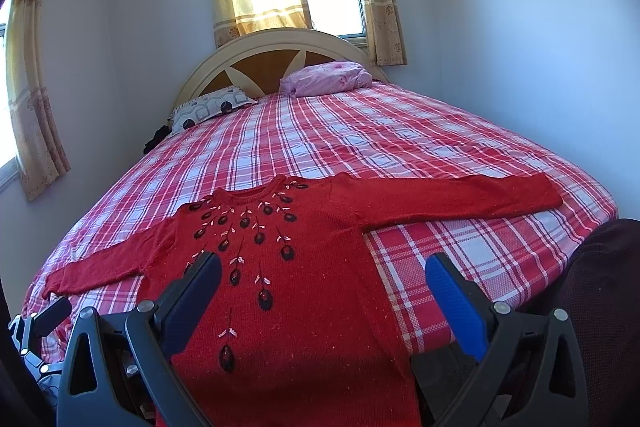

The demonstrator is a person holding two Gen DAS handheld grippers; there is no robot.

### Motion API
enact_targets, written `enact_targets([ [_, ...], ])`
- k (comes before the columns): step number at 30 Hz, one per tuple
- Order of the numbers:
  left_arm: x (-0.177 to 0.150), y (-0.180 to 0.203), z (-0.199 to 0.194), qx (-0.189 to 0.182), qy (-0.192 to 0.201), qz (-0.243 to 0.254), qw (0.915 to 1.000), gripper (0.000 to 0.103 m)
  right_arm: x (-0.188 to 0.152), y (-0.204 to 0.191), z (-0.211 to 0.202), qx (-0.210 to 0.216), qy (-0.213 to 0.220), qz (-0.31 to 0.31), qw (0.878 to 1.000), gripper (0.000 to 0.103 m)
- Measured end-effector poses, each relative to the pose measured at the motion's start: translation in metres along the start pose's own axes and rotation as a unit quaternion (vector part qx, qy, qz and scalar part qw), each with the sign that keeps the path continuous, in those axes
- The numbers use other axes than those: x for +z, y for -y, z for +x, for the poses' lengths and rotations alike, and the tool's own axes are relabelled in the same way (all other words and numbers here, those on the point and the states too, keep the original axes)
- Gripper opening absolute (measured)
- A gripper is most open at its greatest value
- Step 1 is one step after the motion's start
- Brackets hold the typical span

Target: Fold small clothes

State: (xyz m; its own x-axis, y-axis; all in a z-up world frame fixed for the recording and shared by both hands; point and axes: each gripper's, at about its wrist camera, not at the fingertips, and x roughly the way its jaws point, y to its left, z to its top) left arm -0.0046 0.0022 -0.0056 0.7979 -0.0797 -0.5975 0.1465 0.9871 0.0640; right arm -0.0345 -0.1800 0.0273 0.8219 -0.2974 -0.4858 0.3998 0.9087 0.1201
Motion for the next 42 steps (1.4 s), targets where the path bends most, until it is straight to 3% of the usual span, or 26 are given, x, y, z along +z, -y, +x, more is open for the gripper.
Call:
enact_targets([
  [42,-0.0061,0.0003,0.0066,0.000,-0.012,-0.003,0.9999,0.103,-0.0047,-0.0009,0.0062,0.004,-0.015,0.003,1.000,0.102],
])
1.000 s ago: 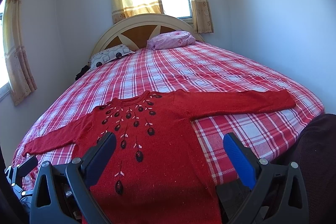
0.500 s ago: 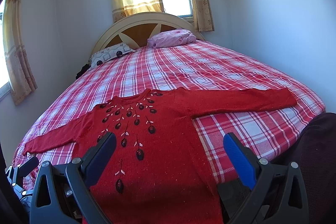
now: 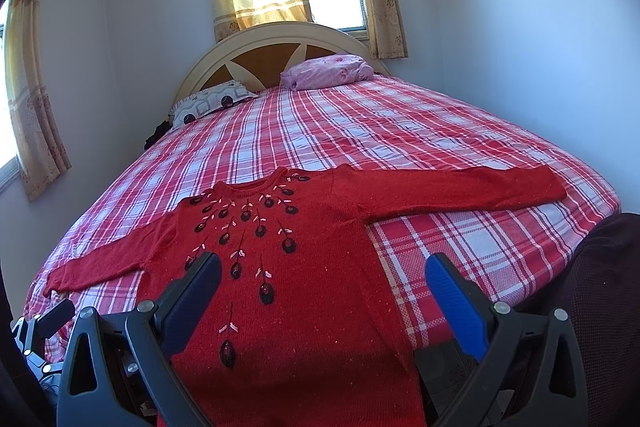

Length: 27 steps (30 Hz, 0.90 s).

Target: Fold small clothes

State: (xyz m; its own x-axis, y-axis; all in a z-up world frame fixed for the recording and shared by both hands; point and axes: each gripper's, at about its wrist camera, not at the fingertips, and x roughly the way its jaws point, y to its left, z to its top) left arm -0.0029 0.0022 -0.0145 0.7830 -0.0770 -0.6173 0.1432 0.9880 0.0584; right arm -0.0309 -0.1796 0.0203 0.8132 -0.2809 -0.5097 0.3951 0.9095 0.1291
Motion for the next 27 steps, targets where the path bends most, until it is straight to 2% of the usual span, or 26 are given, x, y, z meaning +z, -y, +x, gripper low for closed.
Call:
enact_targets([
  [12,-0.001,-0.002,0.010,-0.002,-0.015,-0.001,0.9999,0.103,-0.002,0.005,0.009,0.001,-0.015,0.011,1.000,0.102],
  [17,-0.001,-0.004,0.015,-0.013,-0.011,0.003,0.9999,0.103,-0.004,0.014,0.024,0.004,-0.032,0.020,0.999,0.102],
  [20,0.001,-0.007,0.020,-0.025,-0.001,0.004,0.9997,0.103,-0.003,0.036,0.037,-0.012,-0.036,0.041,0.998,0.102],
  [23,0.005,-0.009,0.030,-0.041,0.001,0.002,0.9991,0.103,0.003,0.072,0.048,-0.046,-0.026,0.074,0.996,0.102],
  [27,0.011,-0.004,0.049,-0.041,-0.007,0.015,0.9990,0.103,0.018,0.140,0.063,-0.093,0.002,0.120,0.988,0.102],
])
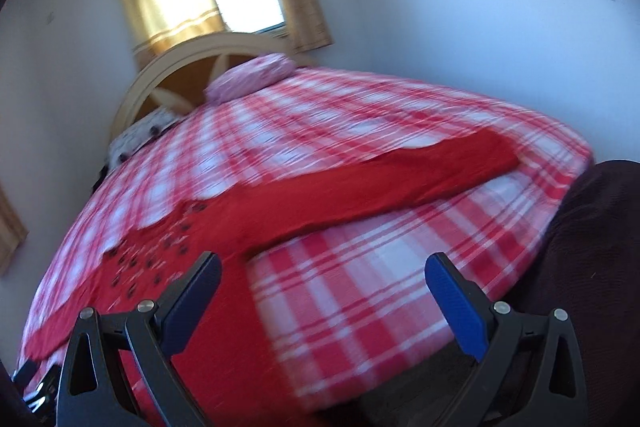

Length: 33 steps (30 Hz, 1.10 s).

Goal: Fold small clothes
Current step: 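Grasp the sweater sleeve nearest the right tool with the right tool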

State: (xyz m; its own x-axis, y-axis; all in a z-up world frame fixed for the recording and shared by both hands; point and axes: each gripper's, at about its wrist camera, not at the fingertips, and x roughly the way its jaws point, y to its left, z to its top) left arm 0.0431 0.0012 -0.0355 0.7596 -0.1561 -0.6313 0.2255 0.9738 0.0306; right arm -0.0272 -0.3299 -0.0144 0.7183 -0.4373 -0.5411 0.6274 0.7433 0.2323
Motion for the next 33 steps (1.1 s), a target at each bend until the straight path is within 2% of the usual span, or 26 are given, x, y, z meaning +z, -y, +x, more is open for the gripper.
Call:
enact_targets([
  [3,0.004,0.003,0.012,-0.001,-0.004,0.011,0.9999,0.103,0.034,0.064,0.027,-0.062,0.016,0.053,0.997,0.099],
  [6,0.007,0.004,0.021,-0.007,-0.009,0.006,0.9999,0.103,0.064,0.120,0.057,-0.081,-0.002,0.100,0.992,0.090],
  [8,0.009,0.005,0.027,-0.010,-0.016,0.002,0.9998,0.103,0.080,0.155,0.087,-0.098,-0.030,0.122,0.987,0.086],
  [10,0.011,0.007,0.035,-0.010,-0.026,0.000,0.9996,0.103,0.090,0.186,0.113,-0.121,-0.052,0.141,0.981,0.075],
  [14,0.013,0.006,0.044,-0.011,-0.042,-0.007,0.9990,0.103,0.089,0.223,0.137,-0.143,-0.069,0.188,0.969,0.072],
  [18,0.016,0.006,0.053,-0.004,-0.050,-0.005,0.9987,0.103,0.085,0.231,0.154,-0.148,-0.077,0.187,0.968,0.072],
  [21,0.016,0.006,0.060,-0.002,-0.060,-0.007,0.9981,0.103,0.085,0.218,0.162,-0.177,-0.080,0.140,0.971,0.071],
  [23,0.016,0.006,0.065,-0.006,-0.068,-0.010,0.9976,0.103,0.083,0.207,0.168,-0.197,-0.084,0.100,0.972,0.061],
  [25,0.016,0.006,0.068,-0.010,-0.075,-0.013,0.9971,0.103,0.083,0.202,0.168,-0.189,-0.079,0.078,0.976,0.039],
  [26,0.015,0.006,0.069,-0.011,-0.077,-0.013,0.9969,0.103,0.083,0.199,0.169,-0.189,-0.081,0.066,0.976,0.036],
  [28,0.014,0.005,0.069,-0.013,-0.079,-0.011,0.9967,0.103,0.086,0.194,0.171,-0.185,-0.091,0.049,0.977,0.020],
  [30,0.014,0.002,0.067,-0.013,-0.075,-0.011,0.9970,0.103,0.090,0.191,0.174,-0.177,-0.100,0.046,0.978,0.013],
  [33,0.014,-0.006,0.063,-0.009,-0.066,-0.017,0.9977,0.103,0.101,0.184,0.173,-0.170,-0.117,0.049,0.977,0.011],
])
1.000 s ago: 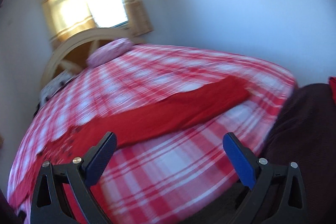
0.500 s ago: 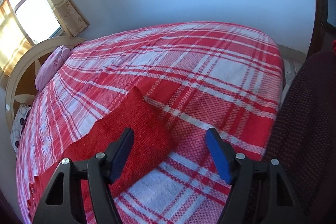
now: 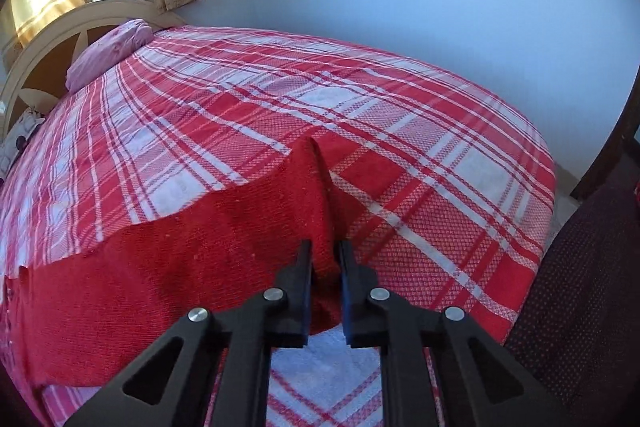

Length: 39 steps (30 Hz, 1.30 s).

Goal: Fold small clothes
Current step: 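Grasp the sweater sleeve nearest the right tool with the right tool, then fold the held sleeve across the sweater body with the right tool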

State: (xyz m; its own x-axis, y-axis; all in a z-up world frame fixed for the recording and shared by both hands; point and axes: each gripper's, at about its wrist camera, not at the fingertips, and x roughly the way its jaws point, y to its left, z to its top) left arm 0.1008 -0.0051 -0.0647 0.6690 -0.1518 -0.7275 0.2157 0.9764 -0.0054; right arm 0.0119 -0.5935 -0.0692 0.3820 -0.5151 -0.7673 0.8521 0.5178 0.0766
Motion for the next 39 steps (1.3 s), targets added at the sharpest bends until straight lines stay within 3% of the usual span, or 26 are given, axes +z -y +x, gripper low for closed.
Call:
enact_targets([
  [3,0.001,-0.015,-0.003,0.006,0.008,-0.016,0.9998,0.103,0.008,-0.019,-0.026,0.036,0.010,-0.008,0.999,0.011],
  [7,0.002,-0.033,0.000,0.003,0.006,-0.049,0.9988,0.103,0.019,-0.076,-0.082,0.094,0.034,-0.069,0.993,0.011],
  [11,0.001,-0.055,-0.001,-0.001,0.010,-0.087,0.9962,0.103,0.012,-0.152,-0.137,0.169,0.053,-0.135,0.975,0.011],
  [16,-0.003,-0.079,-0.008,0.020,0.022,-0.106,0.9940,0.103,-0.030,-0.267,-0.182,0.273,0.035,-0.216,0.937,0.011],
  [22,-0.010,-0.120,-0.020,0.067,0.038,-0.128,0.9888,0.103,-0.128,-0.400,-0.198,0.368,-0.014,-0.286,0.885,0.011],
  [26,-0.019,-0.146,-0.023,0.088,0.036,-0.146,0.9847,0.103,-0.202,-0.460,-0.193,0.387,-0.037,-0.331,0.860,0.011],
  [29,-0.024,-0.160,-0.023,0.099,0.033,-0.156,0.9822,0.103,-0.254,-0.490,-0.187,0.383,-0.049,-0.361,0.849,0.011],
  [34,-0.026,-0.175,-0.020,0.101,0.032,-0.176,0.9787,0.103,-0.301,-0.508,-0.170,0.367,-0.057,-0.393,0.841,0.011],
  [39,-0.029,-0.179,-0.019,0.105,0.028,-0.177,0.9782,0.103,-0.319,-0.514,-0.166,0.363,-0.052,-0.410,0.835,0.011],
])
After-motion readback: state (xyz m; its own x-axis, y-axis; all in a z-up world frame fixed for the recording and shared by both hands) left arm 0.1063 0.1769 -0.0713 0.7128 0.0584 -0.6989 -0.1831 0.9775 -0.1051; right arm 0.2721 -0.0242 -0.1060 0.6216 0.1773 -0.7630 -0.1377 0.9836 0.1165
